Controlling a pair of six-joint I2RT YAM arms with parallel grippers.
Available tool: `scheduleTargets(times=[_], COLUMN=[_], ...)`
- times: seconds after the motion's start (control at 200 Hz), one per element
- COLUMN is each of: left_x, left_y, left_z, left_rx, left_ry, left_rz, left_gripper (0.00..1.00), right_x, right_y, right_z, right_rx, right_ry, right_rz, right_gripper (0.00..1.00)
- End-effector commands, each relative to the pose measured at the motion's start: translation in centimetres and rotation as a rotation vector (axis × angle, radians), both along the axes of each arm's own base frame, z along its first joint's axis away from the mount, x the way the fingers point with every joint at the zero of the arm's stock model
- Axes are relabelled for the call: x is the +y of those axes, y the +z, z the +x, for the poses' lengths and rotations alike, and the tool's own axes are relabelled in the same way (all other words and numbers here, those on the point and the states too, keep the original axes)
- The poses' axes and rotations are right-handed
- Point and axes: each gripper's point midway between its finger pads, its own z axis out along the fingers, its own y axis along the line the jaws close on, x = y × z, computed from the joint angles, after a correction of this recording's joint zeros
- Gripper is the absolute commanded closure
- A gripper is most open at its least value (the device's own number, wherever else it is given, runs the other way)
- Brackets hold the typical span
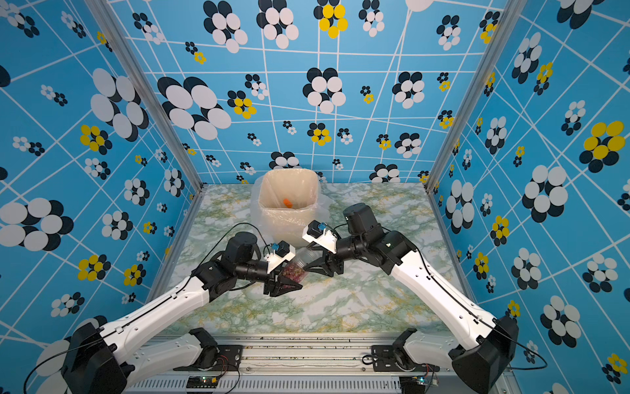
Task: Empty the moldy dried flower tea in the jars
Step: Unscrew the lid from the jar.
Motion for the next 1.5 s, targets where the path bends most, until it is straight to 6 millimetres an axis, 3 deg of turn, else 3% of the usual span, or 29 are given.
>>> scheduleTargets(times=[0.0, 0.08, 0.215, 0.33, 0.435, 0.615, 1.079, 1.334, 1.499], left_x=[0.0, 0.3, 1.9, 3.3, 4.0, 3.9, 3.3, 3.2, 3.1], left_y=[2.4, 2.0, 1.3, 1.2, 1.4, 1.5, 0.9, 0.8, 0.7], left_z=[1.0, 2.1, 4.8, 6.5, 7.2, 7.2, 7.0, 7.1, 7.0], left_rx=[0.047, 0.016, -0.095, -0.197, -0.27, -0.369, -0.401, -0.404, -0.403], left_ry=[0.045, 0.111, 0.279, 0.392, 0.444, 0.461, 0.442, 0.44, 0.433], left_rz=[-0.06, -0.031, 0.051, 0.103, 0.141, 0.191, 0.239, 0.246, 0.246], left_gripper=[0.99, 0.99, 1.0, 1.0, 1.0, 1.0, 1.0, 1.0, 1.0], right_x=[-1.0, -0.8, -0.4, -0.2, -0.5, -0.7, 1.7, 2.4, 3.0], right_y=[-1.6, -0.9, 2.6, 5.3, 5.7, 2.9, 0.3, -0.3, -0.8], right_z=[2.0, 2.5, 3.4, 3.3, 4.4, 6.1, 5.8, 5.6, 5.4], right_rx=[-0.092, -0.029, 0.119, 0.296, 0.46, 0.659, 0.815, 0.836, 0.854], right_ry=[-0.086, -0.142, -0.29, -0.378, -0.496, -0.657, -0.598, -0.567, -0.543], right_rz=[-0.075, -0.046, 0.086, 0.212, 0.251, 0.137, 0.058, 0.045, 0.029], right_gripper=[0.61, 0.41, 0.19, 0.06, 0.01, 0.01, 0.01, 0.07, 0.2])
